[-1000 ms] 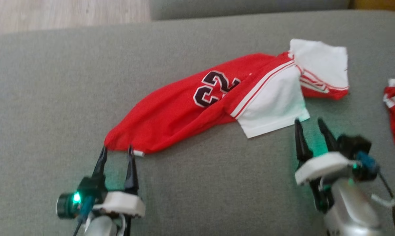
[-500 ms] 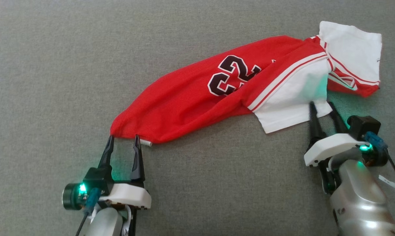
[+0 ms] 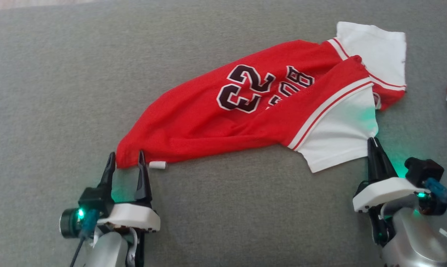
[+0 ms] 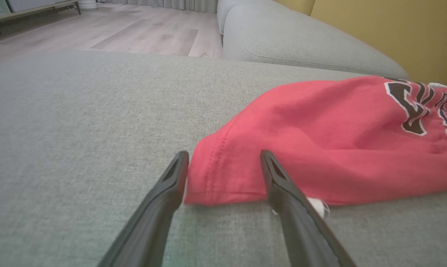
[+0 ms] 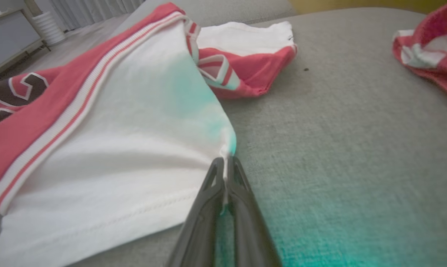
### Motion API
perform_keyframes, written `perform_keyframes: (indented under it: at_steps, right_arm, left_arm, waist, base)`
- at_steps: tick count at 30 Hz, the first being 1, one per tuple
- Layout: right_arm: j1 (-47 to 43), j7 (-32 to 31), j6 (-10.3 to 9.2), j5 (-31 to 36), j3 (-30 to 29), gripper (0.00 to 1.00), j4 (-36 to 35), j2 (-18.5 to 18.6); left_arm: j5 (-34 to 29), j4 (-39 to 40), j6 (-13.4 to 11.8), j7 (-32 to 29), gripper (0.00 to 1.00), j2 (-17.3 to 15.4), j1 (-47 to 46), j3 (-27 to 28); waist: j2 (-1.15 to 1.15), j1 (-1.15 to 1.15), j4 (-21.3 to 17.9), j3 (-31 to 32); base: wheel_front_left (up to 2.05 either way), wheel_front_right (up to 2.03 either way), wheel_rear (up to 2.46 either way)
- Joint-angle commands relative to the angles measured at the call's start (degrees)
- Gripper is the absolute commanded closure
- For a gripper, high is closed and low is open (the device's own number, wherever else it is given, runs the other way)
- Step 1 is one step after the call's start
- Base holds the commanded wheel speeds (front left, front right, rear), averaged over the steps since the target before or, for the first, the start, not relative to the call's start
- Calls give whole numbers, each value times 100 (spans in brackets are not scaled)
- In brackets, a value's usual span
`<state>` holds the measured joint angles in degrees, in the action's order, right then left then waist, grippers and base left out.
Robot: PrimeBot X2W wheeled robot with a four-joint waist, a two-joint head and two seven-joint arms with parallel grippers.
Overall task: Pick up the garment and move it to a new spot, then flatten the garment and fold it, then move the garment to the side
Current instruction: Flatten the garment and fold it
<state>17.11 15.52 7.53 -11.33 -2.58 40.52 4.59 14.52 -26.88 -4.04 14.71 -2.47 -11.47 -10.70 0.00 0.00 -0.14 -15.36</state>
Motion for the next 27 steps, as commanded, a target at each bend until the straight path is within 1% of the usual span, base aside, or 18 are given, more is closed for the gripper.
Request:
perform_keyframes:
  at_steps: [1,9,13,14,15,16,19,23,27]
  right_arm:
    - [-152,-52,-4,-65,153,100,-126,87]
    - [-138,-52,-4,-141,207,100,-254,87]
    - [-149,-52,-4,-153,188,100,-319,82]
    - [-153,-52,-4,-162,184,100,-338,81]
    - [-153,-52,-4,-175,178,100,-372,81]
    - [-153,-52,-4,-187,183,100,-415,81]
    - [-150,-52,-4,-292,181,100,-610,60]
    - [-77,-52,-4,-584,280,100,-1109,35]
    - [209,-52,-4,-948,444,100,-1763,189]
  left_arm:
    - [75,30,-23,29,0,-41,-186,272]
    - [299,-480,-23,29,0,-41,-229,240]
    - [433,-600,42,29,0,-41,-182,116]
    - [445,-635,65,29,51,-41,-175,83]
    - [466,-657,91,29,96,-41,-174,62]
    - [498,-653,123,29,100,-41,-172,43]
    - [486,-438,177,29,100,-41,-165,53]
    - [410,71,306,29,100,-41,-179,217]
    - [106,624,592,29,100,-43,-418,467]
  waist:
    - [0,0,-103,-5]
    - [0,0,-221,9]
    - [0,0,-221,39]
    - [0,0,-214,50]
    - [0,0,-205,67]
    - [0,0,-196,85]
    - [0,0,-172,202]
    - [0,0,-173,475]
    - [0,0,-192,858]
  base:
    - [0,0,0]
    - [0,0,0]
    - [0,0,0]
    - [0,0,0]
    - [0,0,0]
    - [0,0,0]
    - [0,0,0]
    - [0,0,0]
    - [0,0,0]
